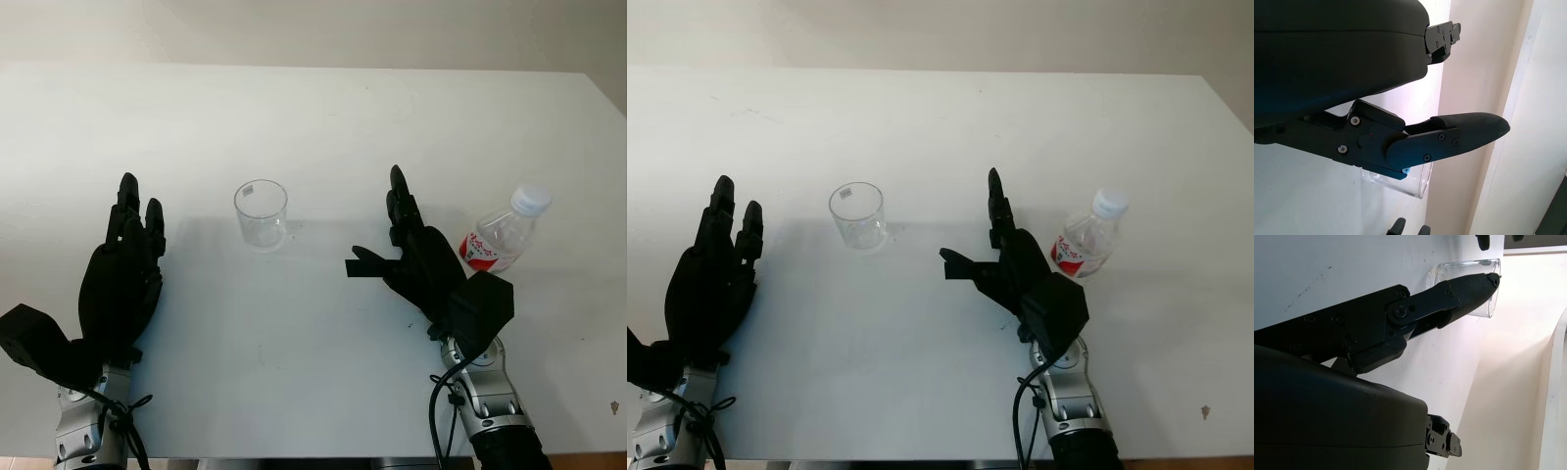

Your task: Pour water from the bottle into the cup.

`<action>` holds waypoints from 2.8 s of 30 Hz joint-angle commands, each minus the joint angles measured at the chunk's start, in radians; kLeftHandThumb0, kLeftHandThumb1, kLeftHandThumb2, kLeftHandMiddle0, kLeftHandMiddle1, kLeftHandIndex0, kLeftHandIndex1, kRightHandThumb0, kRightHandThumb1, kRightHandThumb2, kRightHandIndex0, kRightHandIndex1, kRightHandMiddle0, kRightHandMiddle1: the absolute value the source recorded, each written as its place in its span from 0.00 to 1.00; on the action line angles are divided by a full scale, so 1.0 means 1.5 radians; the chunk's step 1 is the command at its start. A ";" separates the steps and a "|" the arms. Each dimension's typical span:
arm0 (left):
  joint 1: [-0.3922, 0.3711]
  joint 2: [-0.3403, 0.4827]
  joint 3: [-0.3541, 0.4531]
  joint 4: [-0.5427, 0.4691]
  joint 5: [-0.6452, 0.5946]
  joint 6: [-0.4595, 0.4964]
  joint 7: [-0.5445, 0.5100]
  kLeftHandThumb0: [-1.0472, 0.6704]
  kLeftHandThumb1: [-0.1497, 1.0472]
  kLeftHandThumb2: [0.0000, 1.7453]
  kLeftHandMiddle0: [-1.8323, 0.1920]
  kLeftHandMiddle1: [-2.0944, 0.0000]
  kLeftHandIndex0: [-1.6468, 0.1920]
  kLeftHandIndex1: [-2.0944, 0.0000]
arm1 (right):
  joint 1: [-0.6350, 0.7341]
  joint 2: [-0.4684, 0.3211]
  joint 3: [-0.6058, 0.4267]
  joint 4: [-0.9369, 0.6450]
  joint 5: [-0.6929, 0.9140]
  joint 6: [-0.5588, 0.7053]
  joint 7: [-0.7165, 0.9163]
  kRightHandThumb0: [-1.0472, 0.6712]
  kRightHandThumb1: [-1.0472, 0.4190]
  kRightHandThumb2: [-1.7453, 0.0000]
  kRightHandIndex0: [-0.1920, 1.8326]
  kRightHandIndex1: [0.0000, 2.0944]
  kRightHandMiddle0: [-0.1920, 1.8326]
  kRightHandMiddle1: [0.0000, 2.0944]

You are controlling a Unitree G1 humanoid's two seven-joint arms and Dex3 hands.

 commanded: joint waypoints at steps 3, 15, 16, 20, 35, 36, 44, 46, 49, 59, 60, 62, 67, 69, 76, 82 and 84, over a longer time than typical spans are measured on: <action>0.007 0.001 0.002 0.006 0.003 0.000 0.000 0.16 1.00 0.36 1.00 1.00 1.00 1.00 | -0.002 0.003 0.002 0.009 -0.003 -0.005 -0.003 0.06 0.02 0.97 0.00 0.00 0.00 0.00; -0.019 0.003 -0.002 0.035 0.013 -0.006 0.000 0.15 1.00 0.36 1.00 1.00 1.00 1.00 | -0.011 -0.010 0.007 -0.078 0.042 0.040 0.062 0.05 0.03 0.97 0.00 0.00 0.00 0.00; -0.021 0.002 -0.001 0.038 0.011 -0.007 -0.001 0.16 1.00 0.36 1.00 1.00 1.00 1.00 | -0.014 -0.014 0.006 -0.098 0.061 0.049 0.084 0.05 0.03 0.97 0.00 0.00 0.00 0.00; -0.024 0.000 -0.001 0.043 0.009 -0.010 -0.003 0.16 1.00 0.36 1.00 1.00 1.00 1.00 | -0.032 -0.042 -0.006 -0.197 0.149 0.133 0.166 0.04 0.05 0.98 0.00 0.00 0.00 0.00; -0.030 -0.007 -0.010 0.067 0.013 -0.027 -0.007 0.15 1.00 0.37 1.00 1.00 1.00 1.00 | -0.086 -0.159 -0.110 -0.447 0.357 0.319 0.262 0.05 0.10 0.97 0.00 0.00 0.00 0.00; -0.031 -0.007 -0.010 0.069 0.013 -0.027 -0.008 0.15 1.00 0.37 1.00 1.00 1.00 1.00 | -0.089 -0.153 -0.122 -0.445 0.383 0.310 0.277 0.05 0.09 0.97 0.00 0.00 0.00 0.00; -0.042 -0.007 -0.013 0.086 0.017 -0.031 -0.009 0.15 1.00 0.37 1.00 1.00 1.00 1.00 | -0.120 -0.123 -0.226 -0.446 0.627 0.308 0.306 0.10 0.03 0.96 0.00 0.00 0.00 0.00; -0.043 -0.007 -0.013 0.089 0.017 -0.033 -0.009 0.15 1.00 0.38 1.00 1.00 1.00 1.00 | -0.129 -0.125 -0.246 -0.448 0.639 0.295 0.296 0.09 0.01 0.95 0.00 0.00 0.00 0.00; -0.044 -0.005 -0.012 0.095 0.014 -0.031 -0.013 0.15 1.00 0.37 1.00 1.00 1.00 1.00 | -0.158 -0.167 -0.293 -0.425 0.635 0.275 0.300 0.11 0.00 0.93 0.00 0.00 0.00 0.00; -0.047 -0.002 -0.010 0.098 0.013 -0.030 -0.018 0.15 1.00 0.38 1.00 1.00 1.00 1.00 | -0.138 -0.207 -0.367 -0.415 0.510 0.143 0.277 0.12 0.00 0.92 0.00 0.00 0.00 0.00; -0.049 -0.001 -0.009 0.100 0.012 -0.030 -0.019 0.15 1.00 0.38 1.00 1.00 1.00 1.00 | -0.129 -0.202 -0.364 -0.416 0.490 0.118 0.279 0.12 0.01 0.93 0.00 0.00 0.00 0.00; -0.051 0.000 -0.009 0.101 0.011 -0.029 -0.020 0.15 1.00 0.38 1.00 1.00 1.00 1.00 | -0.098 -0.199 -0.358 -0.430 0.428 0.083 0.260 0.10 0.02 0.95 0.00 0.00 0.00 0.00; -0.056 0.007 -0.005 0.109 0.010 -0.031 -0.031 0.15 1.00 0.39 1.00 1.00 1.00 1.00 | -0.017 -0.194 -0.339 -0.467 0.276 0.047 0.189 0.08 0.06 0.98 0.00 0.00 0.00 0.00; -0.057 0.009 -0.003 0.110 0.011 -0.031 -0.033 0.15 1.00 0.39 1.00 1.00 1.00 1.00 | 0.008 -0.189 -0.326 -0.474 0.237 0.039 0.168 0.08 0.08 0.98 0.00 0.00 0.00 0.00; -0.051 0.014 0.000 0.103 0.014 -0.027 -0.031 0.15 1.00 0.40 1.00 1.00 1.00 1.00 | 0.081 -0.176 -0.278 -0.467 0.181 0.041 0.140 0.10 0.09 0.97 0.00 0.00 0.00 0.00; -0.057 0.022 0.002 0.107 0.010 -0.020 -0.035 0.15 1.00 0.40 1.00 1.00 1.00 1.00 | 0.125 -0.150 -0.246 -0.456 0.159 0.038 0.114 0.11 0.06 0.96 0.00 0.00 0.00 0.00; -0.060 0.025 0.003 0.108 0.010 -0.020 -0.037 0.15 1.00 0.40 1.00 1.00 1.00 1.00 | 0.143 -0.135 -0.239 -0.458 0.155 0.044 0.099 0.10 0.05 0.96 0.00 0.00 0.00 0.00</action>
